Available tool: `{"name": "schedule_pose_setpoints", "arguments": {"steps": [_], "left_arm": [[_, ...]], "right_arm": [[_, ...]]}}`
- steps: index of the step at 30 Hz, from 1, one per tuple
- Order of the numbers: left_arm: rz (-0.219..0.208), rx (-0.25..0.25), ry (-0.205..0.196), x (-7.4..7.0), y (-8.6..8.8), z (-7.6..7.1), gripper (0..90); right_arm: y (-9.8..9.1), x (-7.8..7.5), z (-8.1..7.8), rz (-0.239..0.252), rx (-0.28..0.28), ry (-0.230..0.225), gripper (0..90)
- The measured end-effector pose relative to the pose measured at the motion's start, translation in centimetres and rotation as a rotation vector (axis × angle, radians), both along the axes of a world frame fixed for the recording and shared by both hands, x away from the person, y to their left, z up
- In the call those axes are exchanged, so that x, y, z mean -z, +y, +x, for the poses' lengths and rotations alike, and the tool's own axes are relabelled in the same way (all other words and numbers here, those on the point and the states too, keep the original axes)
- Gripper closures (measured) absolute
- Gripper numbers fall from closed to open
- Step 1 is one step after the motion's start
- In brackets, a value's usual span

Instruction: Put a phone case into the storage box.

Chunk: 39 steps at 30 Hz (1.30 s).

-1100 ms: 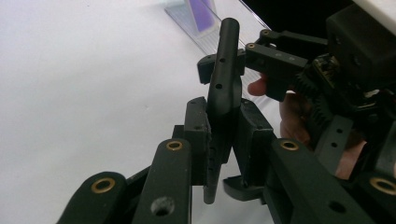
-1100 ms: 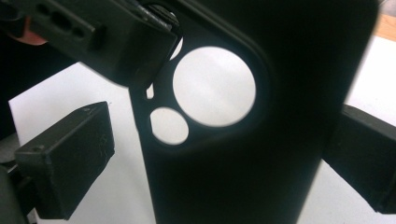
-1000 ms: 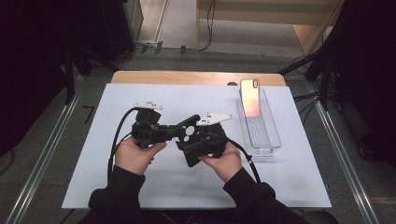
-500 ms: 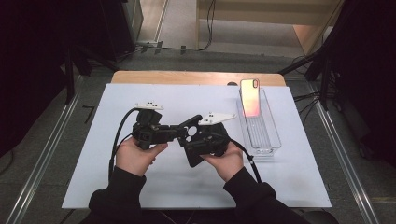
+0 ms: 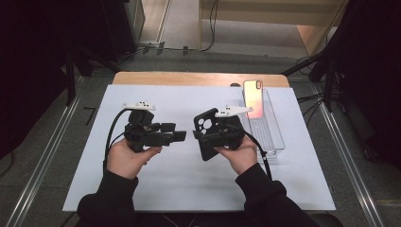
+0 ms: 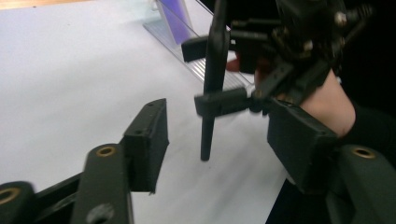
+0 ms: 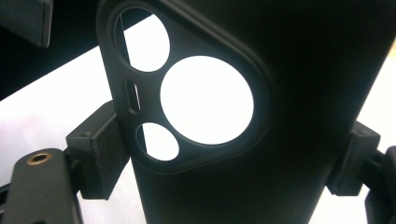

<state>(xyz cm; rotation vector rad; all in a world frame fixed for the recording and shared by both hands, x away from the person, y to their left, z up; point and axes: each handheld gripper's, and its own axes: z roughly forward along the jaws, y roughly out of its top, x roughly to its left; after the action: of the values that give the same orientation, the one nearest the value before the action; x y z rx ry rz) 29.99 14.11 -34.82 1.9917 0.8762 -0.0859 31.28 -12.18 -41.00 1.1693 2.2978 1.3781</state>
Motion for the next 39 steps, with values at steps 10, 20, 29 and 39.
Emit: {"name": "schedule_pose_setpoints", "arguments": {"steps": [10,20,29,39], "left_arm": [[0.066,0.023,-0.026,3.5,1.3,-0.1,31.0],[0.099,0.028,-0.016,7.0,3.4,-0.8,31.0],[0.108,0.016,-0.014,8.6,5.1,-1.6,31.0],[0.097,-0.024,0.005,9.2,6.6,-1.9,31.0]], "right_arm": [[-3.0,-2.0,1.1,0.024,-0.020,0.004,14.4],[-6.3,-4.1,1.9,0.052,-0.001,0.000,14.4],[-9.5,-5.9,2.7,0.050,0.060,-0.019,14.3],[-13.2,-6.1,4.2,0.060,0.197,-0.030,14.3]]}}
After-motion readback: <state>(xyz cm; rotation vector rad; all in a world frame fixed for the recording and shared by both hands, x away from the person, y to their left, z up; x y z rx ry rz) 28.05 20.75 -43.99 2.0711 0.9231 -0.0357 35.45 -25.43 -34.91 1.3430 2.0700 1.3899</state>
